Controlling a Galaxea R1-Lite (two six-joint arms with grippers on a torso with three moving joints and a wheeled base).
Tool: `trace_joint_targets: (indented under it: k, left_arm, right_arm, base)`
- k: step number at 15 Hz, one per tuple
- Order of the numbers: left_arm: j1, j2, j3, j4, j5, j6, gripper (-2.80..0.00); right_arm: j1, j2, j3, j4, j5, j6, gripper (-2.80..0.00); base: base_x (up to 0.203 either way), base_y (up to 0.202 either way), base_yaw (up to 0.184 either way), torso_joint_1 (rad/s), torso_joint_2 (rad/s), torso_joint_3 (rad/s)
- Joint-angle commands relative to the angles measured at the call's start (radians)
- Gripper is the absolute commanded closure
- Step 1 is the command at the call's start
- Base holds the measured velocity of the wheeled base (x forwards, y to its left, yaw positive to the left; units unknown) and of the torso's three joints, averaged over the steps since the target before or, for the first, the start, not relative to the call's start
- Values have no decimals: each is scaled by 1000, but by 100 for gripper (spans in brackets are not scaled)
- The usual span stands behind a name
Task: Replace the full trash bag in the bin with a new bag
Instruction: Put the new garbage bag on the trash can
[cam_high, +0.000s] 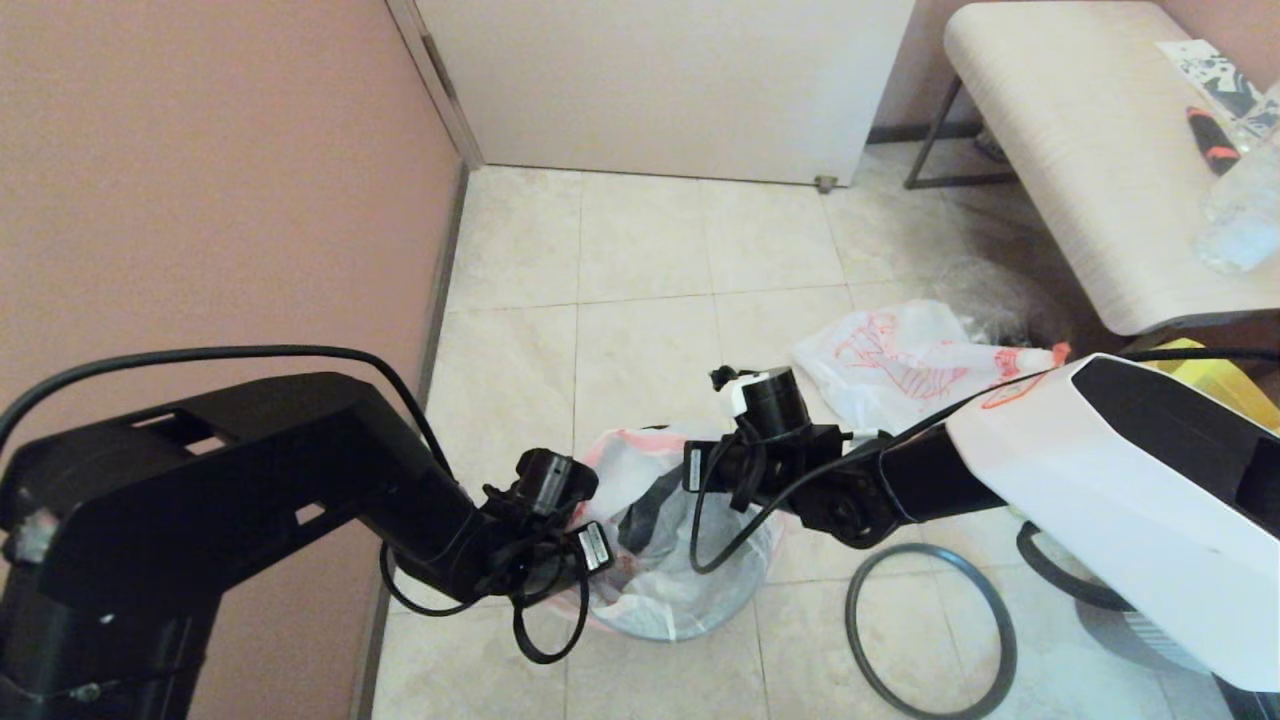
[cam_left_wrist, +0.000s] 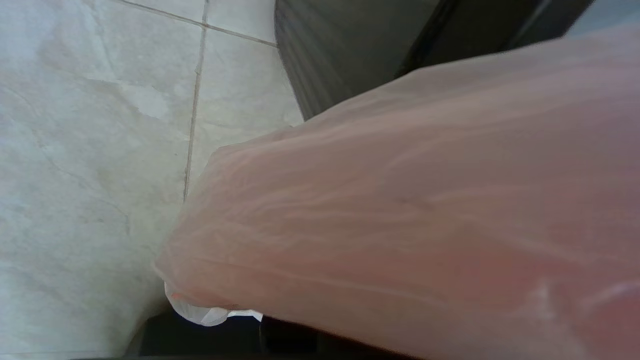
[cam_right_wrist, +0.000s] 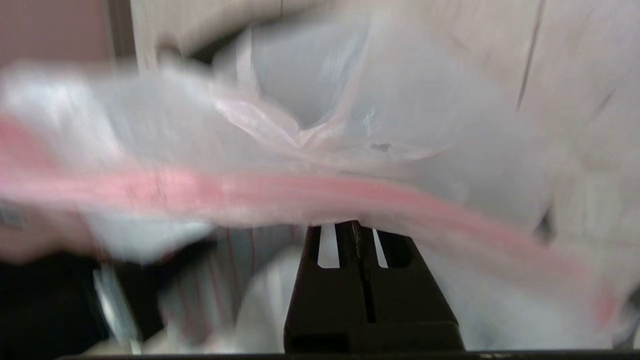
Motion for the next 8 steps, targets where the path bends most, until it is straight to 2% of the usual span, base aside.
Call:
trace_joint_targets:
  k: [1,4,8]
  left_arm:
    - [0,-7,3,-2,-1,1,0]
    - [-1,-1,3,-2,1,4,0]
    - [-12,-3,6,-2,1,4,0]
  right_arm:
    - [-36,4,-16,-19,-5,1,0]
    - [-85,42,-71,-19,-5,2,0]
    - [-143,164,-259,64,-2,-34,0]
  base:
    - [0,0,0,0,0,0]
    - [0,0,0,0,0,0]
    - [0,0,0,0,0,0]
